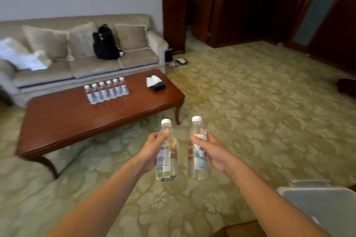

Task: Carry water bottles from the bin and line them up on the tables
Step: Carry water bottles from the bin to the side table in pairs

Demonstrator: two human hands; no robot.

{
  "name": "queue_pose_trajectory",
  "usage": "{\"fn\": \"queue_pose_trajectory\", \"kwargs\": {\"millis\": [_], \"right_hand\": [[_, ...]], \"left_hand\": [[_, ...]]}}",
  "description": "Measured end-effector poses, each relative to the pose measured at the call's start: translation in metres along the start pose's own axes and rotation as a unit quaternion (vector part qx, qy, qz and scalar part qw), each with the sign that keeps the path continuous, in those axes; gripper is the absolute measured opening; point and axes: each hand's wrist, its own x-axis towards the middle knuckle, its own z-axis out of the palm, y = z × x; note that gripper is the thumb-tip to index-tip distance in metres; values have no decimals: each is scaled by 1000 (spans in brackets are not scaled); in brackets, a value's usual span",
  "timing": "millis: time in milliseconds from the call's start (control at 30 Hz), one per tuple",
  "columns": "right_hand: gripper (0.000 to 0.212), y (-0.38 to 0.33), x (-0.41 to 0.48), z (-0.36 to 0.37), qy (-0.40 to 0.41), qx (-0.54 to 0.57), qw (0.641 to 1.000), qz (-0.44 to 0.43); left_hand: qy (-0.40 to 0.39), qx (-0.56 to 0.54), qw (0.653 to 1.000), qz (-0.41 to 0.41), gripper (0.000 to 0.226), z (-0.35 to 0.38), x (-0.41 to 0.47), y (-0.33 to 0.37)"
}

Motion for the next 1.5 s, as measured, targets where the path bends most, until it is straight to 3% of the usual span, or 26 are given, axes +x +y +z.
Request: {"fn": "queue_pose_trajectory", "kwargs": {"millis": [67,233,367,467,733,867,1000,1167,1300,1500], "right_hand": [[48,-3,5,38,-27,-24,999,4],[43,-8,21,122,-104,-76,992,9],[43,-10,36,178,-157,-118,980,27],[47,-9,54,216,-193,-141,970,55],[29,-16,122,329,-341,-135,913,177],[34,-29,157,390,-401,-130,886,193],[33,-47,189,441,-457,-188,858,139],[51,-63,216,501,-496,-251,825,99],[56,-60,229,550,-514,-261,810,105],[68,-47,241,637,-529,-268,799,96]], "left_hand": [[4,-44,999,8,55,-35,-17,5],[43,-102,994,22,72,-113,-51,8],[62,-148,987,14,43,-158,-72,10],[80,-202,976,-22,42,-192,-83,11],[142,-383,913,-12,25,-282,-96,18],[152,-439,885,29,21,-333,-91,27],[196,-448,870,66,24,-380,-86,34],[274,-360,889,68,47,-425,-88,37],[390,-295,869,80,40,-455,-97,47],[463,-225,855,68,40,-527,-114,52]]}}
